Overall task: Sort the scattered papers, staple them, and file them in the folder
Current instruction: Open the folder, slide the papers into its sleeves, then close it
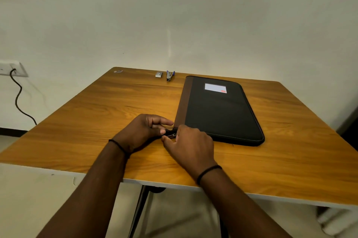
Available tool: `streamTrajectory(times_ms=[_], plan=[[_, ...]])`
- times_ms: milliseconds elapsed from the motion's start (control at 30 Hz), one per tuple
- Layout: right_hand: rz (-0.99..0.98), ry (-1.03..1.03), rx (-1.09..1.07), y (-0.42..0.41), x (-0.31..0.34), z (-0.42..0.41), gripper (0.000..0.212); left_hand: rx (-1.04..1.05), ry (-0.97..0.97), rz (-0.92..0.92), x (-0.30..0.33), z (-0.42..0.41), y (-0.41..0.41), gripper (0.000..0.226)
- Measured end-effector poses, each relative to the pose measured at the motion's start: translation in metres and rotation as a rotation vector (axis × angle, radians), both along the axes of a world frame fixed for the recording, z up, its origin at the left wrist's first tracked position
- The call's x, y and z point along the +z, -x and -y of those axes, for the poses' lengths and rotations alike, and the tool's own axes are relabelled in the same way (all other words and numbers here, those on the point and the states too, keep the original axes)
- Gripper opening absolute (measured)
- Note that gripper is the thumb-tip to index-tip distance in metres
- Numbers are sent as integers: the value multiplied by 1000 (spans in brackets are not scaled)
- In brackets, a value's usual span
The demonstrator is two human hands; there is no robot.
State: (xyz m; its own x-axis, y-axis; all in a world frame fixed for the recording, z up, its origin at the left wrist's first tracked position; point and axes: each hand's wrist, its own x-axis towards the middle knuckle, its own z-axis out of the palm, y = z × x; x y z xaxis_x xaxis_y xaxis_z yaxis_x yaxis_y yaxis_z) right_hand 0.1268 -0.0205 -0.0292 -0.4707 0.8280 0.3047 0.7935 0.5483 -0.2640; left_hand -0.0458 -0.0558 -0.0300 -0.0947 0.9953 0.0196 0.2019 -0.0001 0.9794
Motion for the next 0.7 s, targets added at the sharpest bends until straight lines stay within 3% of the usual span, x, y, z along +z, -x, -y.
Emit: streamTrajectory(times_ms=[100, 267, 433, 567, 700], plan=[[-36, 4, -10, 0, -3, 1, 40, 9, -13, -8, 0, 1, -1, 32], [-42, 15, -6, 0, -3, 4, 55, -28, -22, 15, 2, 3, -3, 31], [-39, 5, 29, -4, -2, 6, 32, -42, -18, 37, 4, 4, -3, 30], [-35, -29, 54, -6, -2, 7, 20, 2, -22, -44, -1, 4, -9, 28], [-45, -56, 69, -7, -4, 6, 22, 138, -76, -322, -4, 9, -15, 20]])
